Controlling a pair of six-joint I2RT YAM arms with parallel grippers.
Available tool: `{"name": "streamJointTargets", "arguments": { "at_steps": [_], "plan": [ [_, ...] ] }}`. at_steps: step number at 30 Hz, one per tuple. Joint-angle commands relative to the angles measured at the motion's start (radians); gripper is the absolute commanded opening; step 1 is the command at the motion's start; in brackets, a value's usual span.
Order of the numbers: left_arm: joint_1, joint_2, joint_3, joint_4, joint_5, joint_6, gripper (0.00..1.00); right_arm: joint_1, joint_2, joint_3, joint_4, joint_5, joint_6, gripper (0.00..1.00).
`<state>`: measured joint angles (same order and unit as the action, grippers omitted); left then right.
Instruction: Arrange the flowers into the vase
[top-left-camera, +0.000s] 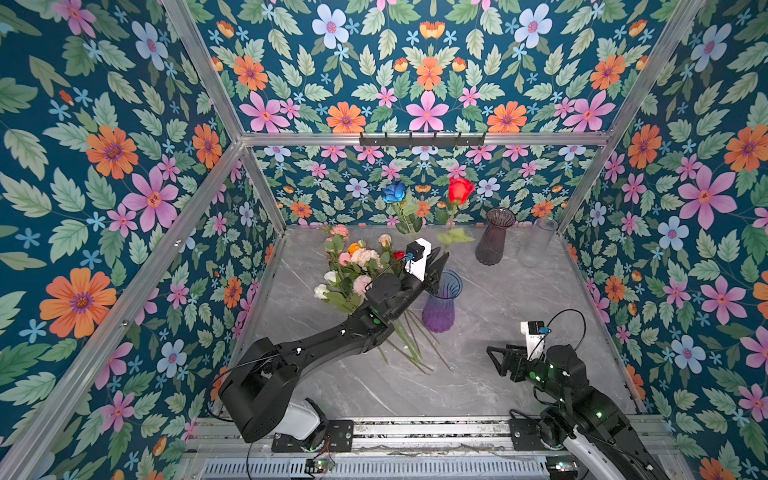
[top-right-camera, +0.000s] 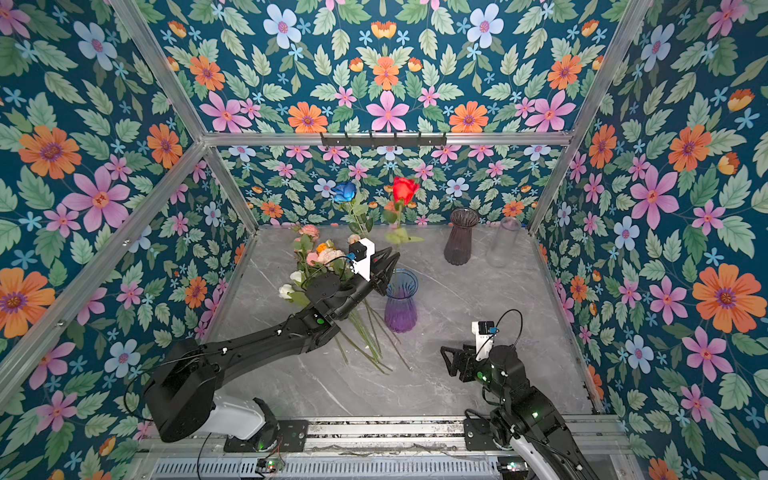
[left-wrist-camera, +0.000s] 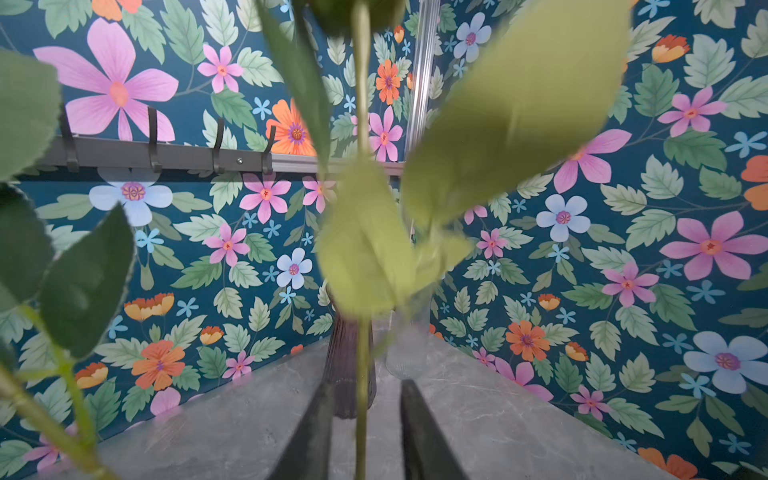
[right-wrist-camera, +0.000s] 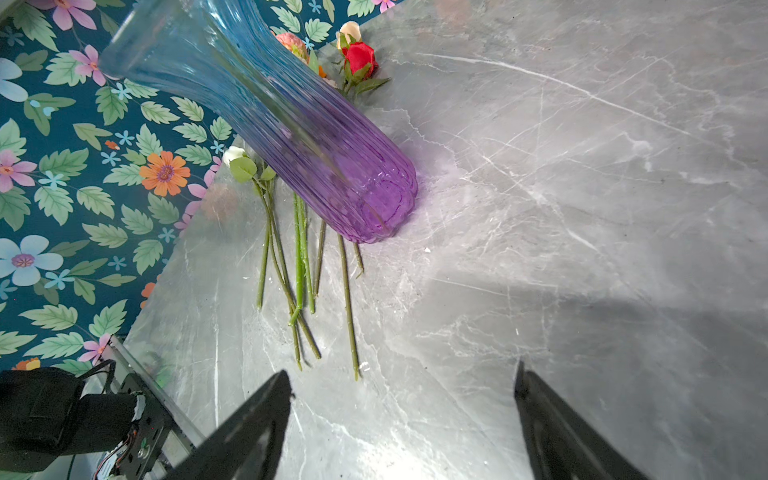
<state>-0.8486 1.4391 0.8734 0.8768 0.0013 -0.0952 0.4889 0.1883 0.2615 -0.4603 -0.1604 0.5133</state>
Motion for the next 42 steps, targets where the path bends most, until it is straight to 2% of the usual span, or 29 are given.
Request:
{"name": "streamJointTargets", "arguments": {
  "at_steps": [1, 18, 23, 27, 29, 31, 34, 36, 38, 40, 42],
  "plan": [
    [0.0, -0.026, -0.015, 0.015, -0.028, -0.015, 0.73, 0.0, 0.002, 0.002, 0.018, 0.004, 0.002, 0.86],
    [0.0, -0.343, -0.219, -0.162, -0.197, -0.018, 0.78, 0.0, 0.016, 0.003, 0.022, 0.009, 0.002, 0.86],
    [0.011, -0.428, -0.252, -0.355, -0.305, -0.062, 0.75, -0.001, 0.013, 0.003, 0.022, 0.007, 0.002, 0.86],
    [0.059, -0.433, -0.255, -0.512, -0.322, -0.139, 0.75, 0.0, 0.014, 0.003, 0.024, 0.005, 0.002, 0.86],
    [0.125, -0.41, -0.257, -0.587, -0.269, -0.208, 0.76, 0.0, 0.014, 0.002, 0.023, 0.006, 0.002, 0.86],
    [0.229, -0.382, -0.268, -0.626, -0.15, -0.31, 0.75, 0.0, 0.014, 0.001, 0.023, 0.007, 0.002, 0.86],
    [0.398, -0.325, -0.3, -0.65, 0.012, -0.485, 0.65, 0.0, 0.016, 0.001, 0.023, 0.007, 0.002, 0.86],
    [0.469, -0.289, -0.325, -0.639, 0.081, -0.555, 0.63, 0.0, 0.016, 0.002, 0.023, 0.007, 0.002, 0.86],
    [0.514, -0.263, -0.356, -0.606, 0.121, -0.606, 0.63, 0.0, 0.017, 0.002, 0.025, 0.007, 0.002, 0.86],
    [0.542, -0.235, -0.372, -0.603, 0.115, -0.664, 0.64, 0.0, 0.019, 0.003, 0.026, 0.007, 0.001, 0.86],
    [0.562, -0.211, -0.373, -0.622, 0.103, -0.714, 0.58, 0.0, 0.022, 0.003, 0.026, 0.007, 0.001, 0.86]
  ]
}}
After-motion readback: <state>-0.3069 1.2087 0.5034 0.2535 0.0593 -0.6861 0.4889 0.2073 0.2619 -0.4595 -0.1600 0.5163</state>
